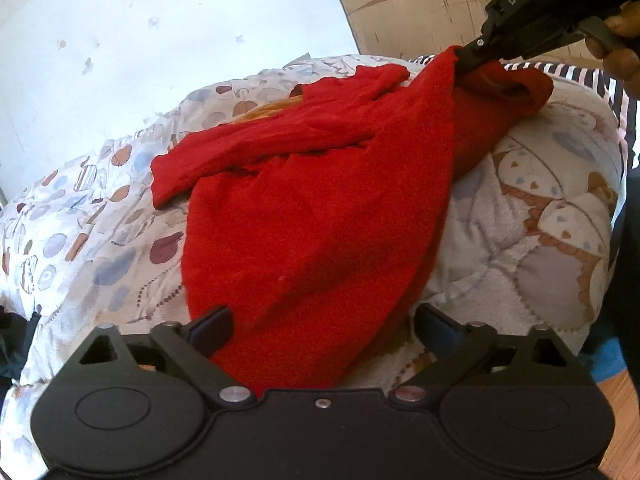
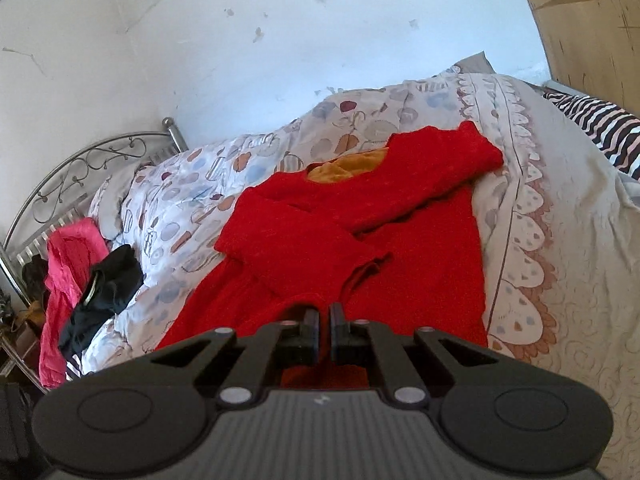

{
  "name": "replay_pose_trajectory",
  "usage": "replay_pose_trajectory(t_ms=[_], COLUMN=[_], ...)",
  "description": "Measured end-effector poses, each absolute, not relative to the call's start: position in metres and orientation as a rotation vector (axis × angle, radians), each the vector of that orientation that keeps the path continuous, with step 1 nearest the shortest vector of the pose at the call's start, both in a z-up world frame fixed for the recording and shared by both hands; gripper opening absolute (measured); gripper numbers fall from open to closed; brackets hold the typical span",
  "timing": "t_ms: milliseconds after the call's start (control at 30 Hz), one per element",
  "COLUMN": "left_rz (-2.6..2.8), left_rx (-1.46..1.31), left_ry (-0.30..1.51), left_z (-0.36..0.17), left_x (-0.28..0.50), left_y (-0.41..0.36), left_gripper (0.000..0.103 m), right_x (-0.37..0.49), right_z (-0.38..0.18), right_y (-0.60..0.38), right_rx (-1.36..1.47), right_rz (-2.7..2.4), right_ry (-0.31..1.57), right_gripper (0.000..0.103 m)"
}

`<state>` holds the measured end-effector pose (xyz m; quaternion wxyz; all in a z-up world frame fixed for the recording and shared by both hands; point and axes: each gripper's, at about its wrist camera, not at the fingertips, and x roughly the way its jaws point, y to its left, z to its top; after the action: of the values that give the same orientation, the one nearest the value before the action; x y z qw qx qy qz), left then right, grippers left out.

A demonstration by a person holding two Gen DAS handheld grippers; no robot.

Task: Fold small clothes

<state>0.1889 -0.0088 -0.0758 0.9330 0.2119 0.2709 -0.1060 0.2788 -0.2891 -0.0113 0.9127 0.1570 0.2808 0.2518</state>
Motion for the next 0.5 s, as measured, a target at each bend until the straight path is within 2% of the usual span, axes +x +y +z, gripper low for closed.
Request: replay_pose_trajectory(t_ms=[233, 333, 400, 467, 500], left_rz=[-0.21, -0.194, -0.179, -0.156, -0.154], left_rx=[0.519, 0.542, 0.567, 0.572, 0.55], left_ry=[0.534, 0.51, 0.501, 0.492, 0.487], left_z=[-0.08, -0.08, -0.081, -0.079, -0.076], left_x=[0.179, 0.171, 0.167, 0.166, 0.165], left_y=[-0.002, -0.001, 0.002, 0.009, 0.014], left_gripper=[0.076, 0.057, 0.027, 0.011, 0.008], right_x=[0.277, 0.274, 0.267, 0.259, 0.254], right_z=[-0.009, -0.008, -0.005, -0.003, -0.001], right_y=[-0.288, -0.288, -0.288, -0.288, -0.289], right_rx=[0.343, 0.322, 0.298, 0.272, 0.254], right_rz=[0.515, 0.518, 0.523, 0.528, 0.531], right_ry=[0.577, 0.57, 0.562, 0.553, 0.549], right_gripper=[0.006, 0.006, 0.006, 0.006, 0.006])
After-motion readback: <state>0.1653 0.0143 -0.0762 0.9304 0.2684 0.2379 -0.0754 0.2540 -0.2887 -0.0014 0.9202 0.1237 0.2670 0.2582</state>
